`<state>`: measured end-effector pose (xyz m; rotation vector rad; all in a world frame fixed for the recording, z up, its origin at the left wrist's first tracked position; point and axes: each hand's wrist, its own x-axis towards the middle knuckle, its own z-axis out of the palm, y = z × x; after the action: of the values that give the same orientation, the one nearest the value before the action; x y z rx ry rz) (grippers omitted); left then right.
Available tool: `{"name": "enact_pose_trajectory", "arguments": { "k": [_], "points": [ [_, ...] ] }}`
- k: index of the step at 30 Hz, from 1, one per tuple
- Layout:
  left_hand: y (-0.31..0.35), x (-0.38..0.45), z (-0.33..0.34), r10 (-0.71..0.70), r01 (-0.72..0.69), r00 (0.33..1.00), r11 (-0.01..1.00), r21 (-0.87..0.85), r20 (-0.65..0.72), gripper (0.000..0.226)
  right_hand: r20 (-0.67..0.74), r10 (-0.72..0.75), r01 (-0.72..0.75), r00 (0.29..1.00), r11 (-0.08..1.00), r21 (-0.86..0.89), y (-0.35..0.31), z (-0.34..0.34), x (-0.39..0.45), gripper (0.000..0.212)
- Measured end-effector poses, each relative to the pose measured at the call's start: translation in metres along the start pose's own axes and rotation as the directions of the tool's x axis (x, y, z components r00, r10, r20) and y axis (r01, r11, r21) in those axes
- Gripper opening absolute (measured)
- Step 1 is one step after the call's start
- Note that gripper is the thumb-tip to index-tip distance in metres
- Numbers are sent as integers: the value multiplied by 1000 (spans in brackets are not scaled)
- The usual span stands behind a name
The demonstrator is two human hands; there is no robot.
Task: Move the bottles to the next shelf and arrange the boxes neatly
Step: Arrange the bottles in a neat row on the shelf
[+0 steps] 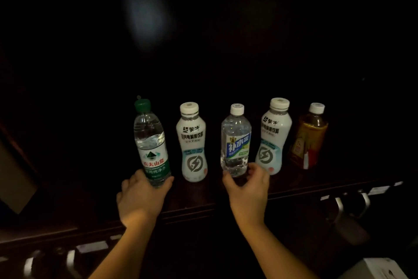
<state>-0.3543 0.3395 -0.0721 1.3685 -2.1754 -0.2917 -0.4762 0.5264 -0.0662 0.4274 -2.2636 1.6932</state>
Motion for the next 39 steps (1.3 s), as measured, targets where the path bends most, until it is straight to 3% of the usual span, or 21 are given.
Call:
{"name": "enact_pose_trajectory", "arguments": {
  "k": [3, 6, 11, 23, 27, 30, 33, 35, 39],
  "points": [
    [-1, -1, 0, -16, 16, 1000, 1000, 11, 1, 79, 122, 44, -29, 992, 991, -128, 3, -1, 20, 87],
    [0, 0, 0, -21, 21, 1000, 1000, 22, 0, 78, 232, 74, -17, 970, 971, -239, 1, 3, 36, 95],
    [0, 1, 1, -27, 27, 1000, 999, 36, -1, 80, 233, 91, -14, 968, 950, -311, 6, 5, 44, 58],
    [4, 0, -5, -24, 23, 999, 999, 50, 32, 81, 200, 49, 8, 979, 962, -274, 8, 3, 40, 52],
    [8, -2, -7, -40, 38, 998, 998, 52, 39, 82, 274, 19, 16, 961, 992, -122, 13, -9, 38, 47],
    [10, -1, -7, -68, 66, 997, 996, 55, 38, 85, 69, 45, -45, 997, 999, -5, 25, -25, 34, 55],
    [10, 0, -5, -74, 72, 996, 996, 48, 42, 86, -138, 49, -79, 989, 971, -224, 30, -36, 53, 61],
    [10, 1, -5, -83, 82, 996, 996, 38, 37, 86, -137, 71, -120, 988, 915, -385, 28, -38, 69, 73],
    [10, 2, -4, -89, 88, 995, 996, 23, 34, 89, -94, 51, -88, 994, 890, -447, 32, -36, 81, 74]
  ]
}}
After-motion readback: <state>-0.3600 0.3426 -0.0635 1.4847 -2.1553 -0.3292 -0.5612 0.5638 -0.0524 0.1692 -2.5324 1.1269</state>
